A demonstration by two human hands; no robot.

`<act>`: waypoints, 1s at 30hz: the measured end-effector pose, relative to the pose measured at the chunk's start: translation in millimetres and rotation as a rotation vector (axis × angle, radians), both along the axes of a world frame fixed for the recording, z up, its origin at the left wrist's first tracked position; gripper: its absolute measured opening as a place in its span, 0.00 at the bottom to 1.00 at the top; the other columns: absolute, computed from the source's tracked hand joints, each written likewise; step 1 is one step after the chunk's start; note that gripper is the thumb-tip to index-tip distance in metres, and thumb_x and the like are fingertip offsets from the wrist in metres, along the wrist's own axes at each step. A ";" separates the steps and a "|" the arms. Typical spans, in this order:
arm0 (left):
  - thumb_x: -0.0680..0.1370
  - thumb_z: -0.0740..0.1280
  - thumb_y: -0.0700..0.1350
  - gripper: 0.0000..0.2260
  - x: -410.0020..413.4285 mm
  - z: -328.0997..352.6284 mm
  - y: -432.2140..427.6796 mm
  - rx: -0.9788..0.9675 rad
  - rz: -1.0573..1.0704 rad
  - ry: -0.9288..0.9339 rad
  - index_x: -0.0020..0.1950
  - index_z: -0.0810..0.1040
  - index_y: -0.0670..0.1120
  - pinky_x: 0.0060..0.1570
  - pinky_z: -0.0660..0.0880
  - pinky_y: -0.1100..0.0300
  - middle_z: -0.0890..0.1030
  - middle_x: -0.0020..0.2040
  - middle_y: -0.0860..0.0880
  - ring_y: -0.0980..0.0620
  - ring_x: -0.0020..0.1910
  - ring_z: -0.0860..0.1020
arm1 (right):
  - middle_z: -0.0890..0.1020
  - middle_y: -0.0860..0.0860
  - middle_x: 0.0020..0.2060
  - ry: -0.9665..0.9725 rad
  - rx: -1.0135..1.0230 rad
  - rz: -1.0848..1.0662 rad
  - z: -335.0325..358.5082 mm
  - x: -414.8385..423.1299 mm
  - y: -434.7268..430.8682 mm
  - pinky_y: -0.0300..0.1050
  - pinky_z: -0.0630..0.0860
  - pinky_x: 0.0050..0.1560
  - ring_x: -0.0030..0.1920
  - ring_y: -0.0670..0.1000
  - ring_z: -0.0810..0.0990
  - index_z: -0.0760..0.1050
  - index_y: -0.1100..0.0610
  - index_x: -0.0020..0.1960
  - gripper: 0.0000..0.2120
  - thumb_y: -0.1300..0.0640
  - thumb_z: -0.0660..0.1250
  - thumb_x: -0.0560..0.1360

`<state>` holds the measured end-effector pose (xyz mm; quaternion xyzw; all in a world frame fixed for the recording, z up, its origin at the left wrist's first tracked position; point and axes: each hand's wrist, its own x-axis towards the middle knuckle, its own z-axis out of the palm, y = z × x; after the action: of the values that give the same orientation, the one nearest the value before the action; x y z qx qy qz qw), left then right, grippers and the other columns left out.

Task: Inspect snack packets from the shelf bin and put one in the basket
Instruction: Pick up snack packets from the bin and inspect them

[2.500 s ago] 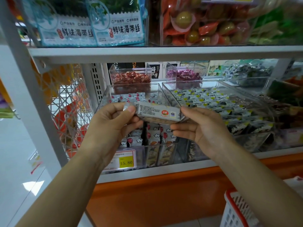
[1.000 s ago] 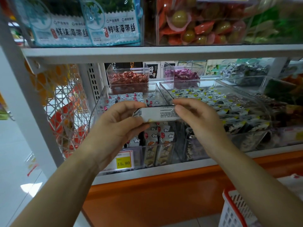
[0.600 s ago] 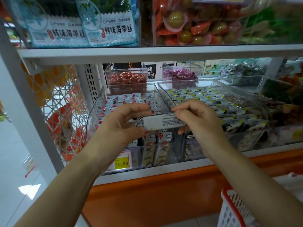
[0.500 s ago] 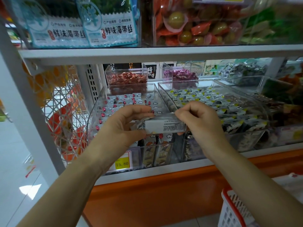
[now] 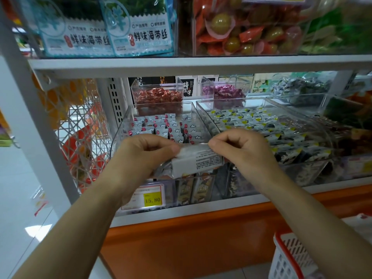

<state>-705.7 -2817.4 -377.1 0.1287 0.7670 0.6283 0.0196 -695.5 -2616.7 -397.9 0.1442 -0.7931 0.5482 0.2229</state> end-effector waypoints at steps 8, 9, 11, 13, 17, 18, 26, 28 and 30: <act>0.71 0.67 0.46 0.06 -0.4 -1.2 2.0 0.046 0.014 0.037 0.41 0.83 0.47 0.32 0.78 0.66 0.84 0.37 0.48 0.52 0.34 0.83 | 0.83 0.50 0.32 -0.143 -0.188 0.045 -0.7 0.3 -0.8 0.44 0.81 0.33 0.35 0.49 0.83 0.81 0.58 0.37 0.08 0.62 0.67 0.74; 0.69 0.67 0.49 0.09 0.9 -0.7 2.2 0.041 -0.028 0.041 0.44 0.83 0.48 0.34 0.77 0.68 0.85 0.39 0.50 0.54 0.36 0.83 | 0.84 0.50 0.32 -0.148 -0.212 0.027 -1.2 -0.1 -1.0 0.44 0.81 0.33 0.35 0.49 0.84 0.81 0.59 0.37 0.08 0.62 0.67 0.75; 0.67 0.67 0.52 0.14 2.4 -1.7 3.6 -0.078 -0.104 0.108 0.51 0.80 0.53 0.36 0.75 0.73 0.84 0.44 0.54 0.61 0.41 0.81 | 0.84 0.50 0.33 -0.147 -0.264 -0.005 -2.5 -1.6 -0.2 0.44 0.82 0.33 0.37 0.49 0.84 0.81 0.59 0.38 0.09 0.61 0.66 0.75; 0.70 0.70 0.48 0.14 2.9 -3.3 6.0 -0.247 -0.107 0.212 0.54 0.76 0.58 0.39 0.74 0.74 0.81 0.47 0.57 0.65 0.43 0.79 | 0.85 0.50 0.35 -0.159 -0.333 0.011 -4.1 -3.3 -0.2 0.42 0.81 0.34 0.39 0.50 0.84 0.81 0.57 0.39 0.09 0.60 0.66 0.75; 0.77 0.64 0.42 0.10 -5.0 -6.5 5.7 -0.161 -0.054 0.221 0.58 0.76 0.48 0.38 0.74 0.75 0.81 0.49 0.54 0.64 0.44 0.80 | 0.86 0.50 0.42 -0.192 -0.452 0.195 -6.6 -5.2 -2.2 0.39 0.81 0.43 0.44 0.50 0.85 0.81 0.53 0.49 0.12 0.56 0.71 0.66; 0.78 0.63 0.42 0.09 -7.3 -6.4 4.8 -0.118 -0.052 0.183 0.58 0.76 0.45 0.40 0.75 0.73 0.81 0.49 0.50 0.61 0.45 0.81 | 0.85 0.48 0.42 -0.184 -0.423 0.190 -7.0 -6.9 -2.6 0.39 0.80 0.45 0.44 0.50 0.85 0.79 0.51 0.52 0.15 0.57 0.71 0.65; 0.77 0.62 0.54 0.26 -41.0 -4.6 -19.1 -0.725 0.353 0.523 0.73 0.62 0.49 0.66 0.66 0.48 0.70 0.69 0.45 0.45 0.68 0.68 | 0.83 0.49 0.35 -0.082 -0.222 -0.040 21.0 -49.4 -22.0 0.36 0.80 0.35 0.32 0.45 0.83 0.78 0.57 0.44 0.03 0.64 0.68 0.73; 0.78 0.58 0.57 0.27 -53.1 -6.8 -32.6 -0.981 0.420 0.586 0.75 0.59 0.48 0.71 0.55 0.48 0.62 0.74 0.46 0.46 0.74 0.57 | 0.80 0.50 0.37 -0.067 -0.153 -0.096 30.1 -76.1 -31.0 0.33 0.78 0.33 0.30 0.42 0.81 0.77 0.63 0.48 0.04 0.65 0.68 0.74; 0.79 0.54 0.59 0.29 -61.6 -14.0 -40.8 -1.101 0.421 0.496 0.76 0.54 0.49 0.72 0.49 0.47 0.54 0.77 0.47 0.48 0.76 0.48 | 0.78 0.48 0.38 -0.027 -0.063 -0.143 36.3 -105.0 -42.8 0.26 0.74 0.30 0.29 0.37 0.78 0.76 0.65 0.51 0.07 0.64 0.67 0.74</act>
<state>-767.3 -2858.2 -391.1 0.0880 0.9680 0.0840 -0.2193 -800.5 -2659.5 -361.6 0.0726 -0.7865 0.5576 0.2553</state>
